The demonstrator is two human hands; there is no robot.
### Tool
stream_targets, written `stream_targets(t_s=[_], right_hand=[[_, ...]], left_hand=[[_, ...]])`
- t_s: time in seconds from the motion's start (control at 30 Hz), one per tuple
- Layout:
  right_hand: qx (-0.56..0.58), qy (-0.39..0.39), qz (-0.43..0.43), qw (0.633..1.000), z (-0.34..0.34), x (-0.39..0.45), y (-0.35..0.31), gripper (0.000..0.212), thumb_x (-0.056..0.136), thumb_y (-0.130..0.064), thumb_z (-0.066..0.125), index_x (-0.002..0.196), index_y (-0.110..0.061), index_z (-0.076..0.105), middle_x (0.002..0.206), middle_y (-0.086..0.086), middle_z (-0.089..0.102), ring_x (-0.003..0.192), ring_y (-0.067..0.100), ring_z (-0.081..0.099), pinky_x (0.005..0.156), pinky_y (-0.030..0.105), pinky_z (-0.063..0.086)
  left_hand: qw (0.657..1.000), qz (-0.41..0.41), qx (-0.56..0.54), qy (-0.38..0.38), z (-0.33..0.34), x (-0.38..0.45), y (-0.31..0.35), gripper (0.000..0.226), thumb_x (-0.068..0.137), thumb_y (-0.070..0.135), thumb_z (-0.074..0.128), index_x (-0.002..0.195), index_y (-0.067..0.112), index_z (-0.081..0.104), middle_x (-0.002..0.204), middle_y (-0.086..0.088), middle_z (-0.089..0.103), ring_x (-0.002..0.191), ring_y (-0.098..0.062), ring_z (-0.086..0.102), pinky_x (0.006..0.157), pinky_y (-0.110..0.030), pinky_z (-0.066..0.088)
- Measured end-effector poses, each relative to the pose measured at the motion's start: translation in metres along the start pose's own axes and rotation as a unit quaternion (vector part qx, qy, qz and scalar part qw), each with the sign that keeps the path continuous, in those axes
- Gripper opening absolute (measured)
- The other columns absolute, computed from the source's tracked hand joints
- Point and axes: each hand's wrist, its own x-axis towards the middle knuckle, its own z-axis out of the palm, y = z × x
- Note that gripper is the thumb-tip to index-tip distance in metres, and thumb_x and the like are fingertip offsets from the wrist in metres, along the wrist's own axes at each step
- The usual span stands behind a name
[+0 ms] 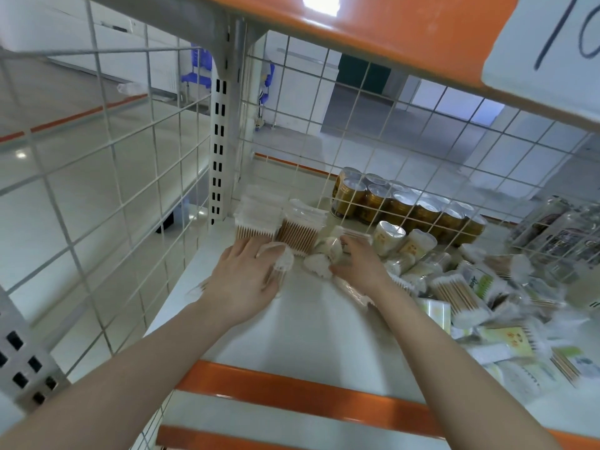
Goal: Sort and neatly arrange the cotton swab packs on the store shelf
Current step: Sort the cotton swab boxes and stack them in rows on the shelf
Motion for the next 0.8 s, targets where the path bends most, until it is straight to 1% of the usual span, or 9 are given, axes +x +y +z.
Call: stream_targets(t_s=[0.1, 0.2, 0.27, 0.33, 0.4, 0.5, 0.63, 0.73, 0.8], right_hand=[[-0.016, 0.0, -0.003, 1.0, 0.0, 0.005, -0.001, 0.067, 0.08, -0.025, 0.07, 0.137, -0.008, 0.039, 0.144, 0.009, 0.039, 0.132, 0.024, 0.035, 0.106, 0.032, 0.029], [-0.003, -0.02, 0.005, 1.0, -0.001, 0.009, -0.003, 0.073, 0.081, -0.027, 0.07, 0.142, -0.011, 0.033, 0.148, 0.007, 0.033, 0.135, 0.022, 0.031, 0.108, 0.032, 0.028], [-0.008, -0.036, 0.002, 0.999, 0.0, 0.01, -0.004, 0.067, 0.081, -0.028, 0.069, 0.137, -0.01, 0.039, 0.144, 0.008, 0.039, 0.13, 0.023, 0.037, 0.102, 0.03, 0.032], [-0.014, -0.047, -0.002, 0.999, 0.002, 0.01, -0.004, 0.059, 0.081, -0.029, 0.069, 0.131, -0.011, 0.045, 0.136, 0.008, 0.047, 0.122, 0.023, 0.044, 0.093, 0.028, 0.036], [-0.003, -0.049, -0.003, 0.999, 0.004, 0.01, -0.004, 0.056, 0.08, -0.03, 0.07, 0.128, -0.011, 0.048, 0.131, 0.007, 0.05, 0.117, 0.022, 0.047, 0.09, 0.028, 0.036], [0.017, -0.041, -0.002, 0.999, 0.006, 0.011, -0.002, 0.057, 0.078, -0.03, 0.072, 0.127, -0.014, 0.047, 0.129, 0.005, 0.051, 0.114, 0.021, 0.049, 0.087, 0.027, 0.036], [0.039, -0.062, 0.016, 0.997, 0.007, 0.012, 0.002, 0.064, 0.077, -0.029, 0.073, 0.131, -0.016, 0.041, 0.13, 0.005, 0.05, 0.115, 0.021, 0.048, 0.084, 0.025, 0.035], [0.044, -0.065, 0.019, 0.997, 0.007, 0.011, 0.003, 0.064, 0.076, -0.029, 0.073, 0.13, -0.016, 0.041, 0.131, 0.004, 0.05, 0.115, 0.021, 0.048, 0.084, 0.024, 0.034], [0.042, -0.068, 0.016, 0.997, 0.008, 0.009, 0.004, 0.064, 0.075, -0.03, 0.074, 0.129, -0.016, 0.042, 0.13, 0.003, 0.05, 0.114, 0.02, 0.049, 0.083, 0.024, 0.035]], left_hand=[[1.0, 0.005, -0.004, -0.013, 0.0, 0.001, 0.0, 0.047, 0.07, 0.038, 0.042, 0.099, 0.012, 0.067, 0.105, -0.012, 0.065, 0.089, -0.034, 0.064, 0.072, -0.041, 0.052], [1.0, 0.004, 0.003, -0.011, -0.001, 0.003, 0.0, 0.046, 0.07, 0.042, 0.043, 0.093, 0.012, 0.069, 0.099, -0.008, 0.067, 0.084, -0.027, 0.067, 0.069, -0.035, 0.054], [1.0, 0.0, 0.008, -0.008, -0.002, 0.005, 0.002, 0.039, 0.069, 0.043, 0.055, 0.087, 0.012, 0.069, 0.092, -0.006, 0.068, 0.078, -0.024, 0.067, 0.064, -0.031, 0.053], [1.0, -0.005, 0.0, 0.003, 0.0, 0.008, 0.004, 0.035, 0.061, 0.035, 0.077, 0.084, 0.009, 0.067, 0.086, -0.007, 0.066, 0.073, -0.026, 0.066, 0.059, -0.032, 0.052], [1.0, -0.013, -0.008, 0.013, 0.002, 0.01, 0.007, 0.037, 0.055, 0.027, 0.084, 0.081, 0.008, 0.065, 0.081, -0.007, 0.064, 0.069, -0.026, 0.064, 0.055, -0.031, 0.05], [0.999, -0.02, -0.018, 0.034, 0.003, 0.011, 0.01, 0.034, 0.058, 0.023, 0.083, 0.08, 0.006, 0.063, 0.079, -0.007, 0.062, 0.067, -0.026, 0.062, 0.052, -0.028, 0.042], [0.998, -0.022, -0.029, 0.058, 0.004, 0.011, 0.011, 0.03, 0.066, 0.02, 0.077, 0.084, 0.003, 0.061, 0.083, -0.01, 0.061, 0.074, -0.03, 0.061, 0.057, -0.027, 0.034], [0.997, -0.039, -0.033, 0.057, 0.002, 0.012, 0.014, 0.03, 0.081, 0.025, 0.064, 0.102, 0.004, 0.058, 0.103, -0.008, 0.059, 0.095, -0.027, 0.056, 0.067, -0.026, 0.032], [0.997, -0.048, -0.032, 0.05, 0.001, 0.014, 0.015, 0.033, 0.085, 0.029, 0.057, 0.11, 0.007, 0.054, 0.112, -0.005, 0.056, 0.104, -0.023, 0.052, 0.069, -0.024, 0.03]])
